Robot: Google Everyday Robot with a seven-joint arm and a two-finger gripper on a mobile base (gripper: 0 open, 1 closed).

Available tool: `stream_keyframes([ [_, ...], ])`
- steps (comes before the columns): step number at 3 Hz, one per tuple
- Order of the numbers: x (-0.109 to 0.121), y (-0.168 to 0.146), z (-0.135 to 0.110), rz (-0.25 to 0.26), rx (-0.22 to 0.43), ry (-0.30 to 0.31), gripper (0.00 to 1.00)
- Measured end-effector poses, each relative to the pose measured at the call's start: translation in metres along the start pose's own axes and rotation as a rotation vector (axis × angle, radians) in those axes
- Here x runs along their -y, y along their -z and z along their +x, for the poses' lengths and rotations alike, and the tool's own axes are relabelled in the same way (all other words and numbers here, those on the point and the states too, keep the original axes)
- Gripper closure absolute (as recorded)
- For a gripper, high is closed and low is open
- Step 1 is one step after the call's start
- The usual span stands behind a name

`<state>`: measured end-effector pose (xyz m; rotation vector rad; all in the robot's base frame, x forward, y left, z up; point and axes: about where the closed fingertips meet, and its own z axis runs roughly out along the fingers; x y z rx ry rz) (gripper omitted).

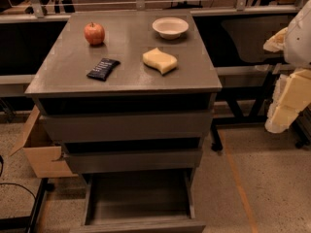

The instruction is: Place rxbar blueberry into bottom drawer

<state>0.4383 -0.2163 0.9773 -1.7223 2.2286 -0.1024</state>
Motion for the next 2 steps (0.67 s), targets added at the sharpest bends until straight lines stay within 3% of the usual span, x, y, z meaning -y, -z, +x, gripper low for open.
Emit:
stream_keyframes([
  [1,0.000,0.000,0.000,0.000,0.000,0.000,0.00],
  [2,0.017,-0.004,-0.023,-0.005,0.007,0.101,0.00],
])
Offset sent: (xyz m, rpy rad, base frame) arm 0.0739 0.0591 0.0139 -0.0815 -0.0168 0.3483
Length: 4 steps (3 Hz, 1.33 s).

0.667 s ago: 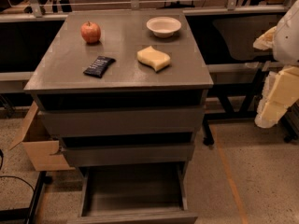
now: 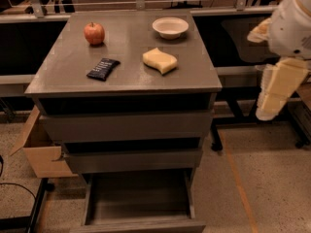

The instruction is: Place rxbar blueberry into bottom drawer

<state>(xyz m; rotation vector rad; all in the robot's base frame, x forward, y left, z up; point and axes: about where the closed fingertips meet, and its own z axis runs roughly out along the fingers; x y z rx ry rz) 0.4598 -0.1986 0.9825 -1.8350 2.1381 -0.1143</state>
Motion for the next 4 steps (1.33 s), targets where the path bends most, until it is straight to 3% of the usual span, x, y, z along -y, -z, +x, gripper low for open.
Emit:
stream_keyframes([
  [2,0.088,-0.040,-0.123,-0.050,0.022,0.515,0.00],
  [3,0.117,-0.077,-0.190,-0.064,0.041,0.706,0.00],
  [4,0.128,-0.089,-0.222,-0.038,0.067,0.770,0.00],
])
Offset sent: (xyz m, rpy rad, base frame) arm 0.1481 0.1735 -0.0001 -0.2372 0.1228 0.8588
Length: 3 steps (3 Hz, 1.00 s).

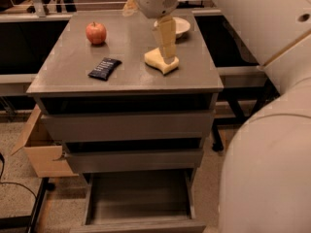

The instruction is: Place rxbar blueberry into bottom drawer

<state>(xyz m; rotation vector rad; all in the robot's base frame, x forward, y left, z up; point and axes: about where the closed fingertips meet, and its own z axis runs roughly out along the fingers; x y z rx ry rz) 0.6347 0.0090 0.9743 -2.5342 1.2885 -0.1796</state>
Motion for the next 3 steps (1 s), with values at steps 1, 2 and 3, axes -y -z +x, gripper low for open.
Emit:
stream_keyframes([
  [1,0.009,-0.003,-0.001,0.028,0.001,0.003,0.00],
  [2,0.032,-0.016,-0.004,0.029,0.005,0.068,0.00],
  [3,0.063,-0.032,-0.011,0.020,0.004,0.166,0.00],
])
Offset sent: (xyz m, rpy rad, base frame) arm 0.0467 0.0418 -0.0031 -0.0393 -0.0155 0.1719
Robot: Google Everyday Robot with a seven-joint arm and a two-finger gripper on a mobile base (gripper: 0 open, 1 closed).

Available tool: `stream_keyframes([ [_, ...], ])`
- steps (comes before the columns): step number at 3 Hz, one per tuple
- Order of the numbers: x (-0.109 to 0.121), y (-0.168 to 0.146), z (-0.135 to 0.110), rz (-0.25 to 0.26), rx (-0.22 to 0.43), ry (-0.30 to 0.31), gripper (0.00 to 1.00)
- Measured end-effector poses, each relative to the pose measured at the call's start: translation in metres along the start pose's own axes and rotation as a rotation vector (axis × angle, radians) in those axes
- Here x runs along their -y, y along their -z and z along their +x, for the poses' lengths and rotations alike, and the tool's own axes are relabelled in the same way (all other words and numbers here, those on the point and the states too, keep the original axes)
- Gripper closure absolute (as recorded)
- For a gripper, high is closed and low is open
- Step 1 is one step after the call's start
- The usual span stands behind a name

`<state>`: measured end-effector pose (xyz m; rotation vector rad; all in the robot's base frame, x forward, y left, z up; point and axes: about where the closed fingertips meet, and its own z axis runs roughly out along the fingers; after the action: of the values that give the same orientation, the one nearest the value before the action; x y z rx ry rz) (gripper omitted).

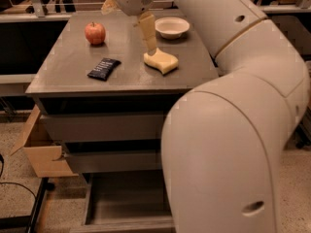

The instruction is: Place rxbar blueberry into bottom drawer

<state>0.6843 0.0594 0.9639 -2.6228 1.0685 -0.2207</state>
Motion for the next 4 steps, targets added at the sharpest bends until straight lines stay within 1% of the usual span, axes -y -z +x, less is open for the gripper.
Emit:
stream_keyframes([
  [1,0.027,-0.019,-0.006,-0.001,0.006,0.069,0.00],
  [2,0.052,-0.044,-0.020,-0.014,0.013,0.135,0.00],
  [4,0.092,-0.088,-0.067,-0.050,0.037,0.288,0.00],
])
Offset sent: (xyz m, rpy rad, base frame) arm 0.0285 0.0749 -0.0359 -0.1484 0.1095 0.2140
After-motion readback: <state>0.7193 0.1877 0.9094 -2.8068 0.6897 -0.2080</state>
